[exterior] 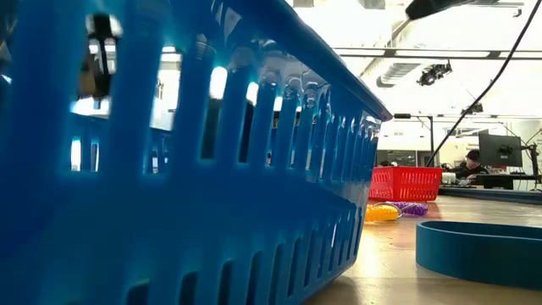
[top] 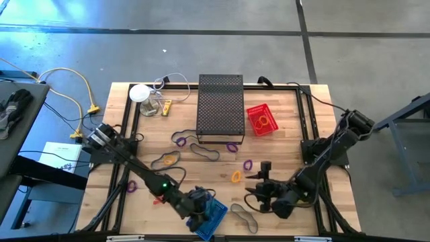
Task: Pick & Place Office Desk Supplies
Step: Put the blue rubber band into the blue bin
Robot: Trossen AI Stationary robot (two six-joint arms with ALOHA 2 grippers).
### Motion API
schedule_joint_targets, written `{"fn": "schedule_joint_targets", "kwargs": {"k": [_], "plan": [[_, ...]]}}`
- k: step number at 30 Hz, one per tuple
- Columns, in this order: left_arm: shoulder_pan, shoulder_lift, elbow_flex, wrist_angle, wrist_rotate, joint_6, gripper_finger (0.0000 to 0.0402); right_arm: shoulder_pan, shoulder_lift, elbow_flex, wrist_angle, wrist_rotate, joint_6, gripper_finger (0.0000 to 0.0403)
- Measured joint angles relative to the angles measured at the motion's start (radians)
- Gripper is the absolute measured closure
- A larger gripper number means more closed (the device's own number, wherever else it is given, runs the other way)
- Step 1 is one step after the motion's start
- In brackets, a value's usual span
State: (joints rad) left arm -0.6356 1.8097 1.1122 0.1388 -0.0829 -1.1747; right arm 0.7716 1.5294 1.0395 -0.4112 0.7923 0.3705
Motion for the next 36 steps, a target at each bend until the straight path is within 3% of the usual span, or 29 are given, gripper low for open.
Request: {"fn": "schedule_joint_targets", "kwargs": {"k": [6, 13, 19, 27, 33, 36], "plan": [[0.016, 0.026, 0.0, -0.013, 0.052, -0.059, 0.04, -0.039, 0.0, -0.002, 0.034, -0.145, -0.034, 0.0215], [0.025, 0.059, 0.001, -0.006, 0.108, -0.08, 0.0382, -0.065, 0.0, -0.002, 0.034, -0.168, -0.044, 0.0215], [0.024, 0.068, -0.002, -0.006, 0.084, 0.062, 0.0335, -0.079, 0.0, -0.002, 0.04, -0.169, -0.051, 0.0215], [0.023, 0.068, -0.002, 0.017, 0.09, 0.11, 0.0269, -0.081, 0.0, -0.002, 0.045, -0.175, -0.054, 0.0215], [-0.015, 0.068, 0.0, 0.168, 0.097, 0.337, 0.026, -0.081, 0.0, -0.002, 0.047, -0.175, -0.071, 0.0215], [-0.018, 0.067, 0.0, 0.138, 0.069, 0.419, 0.026, -0.081, 0.0, -0.002, 0.05, -0.175, -0.085, 0.0215]]}}
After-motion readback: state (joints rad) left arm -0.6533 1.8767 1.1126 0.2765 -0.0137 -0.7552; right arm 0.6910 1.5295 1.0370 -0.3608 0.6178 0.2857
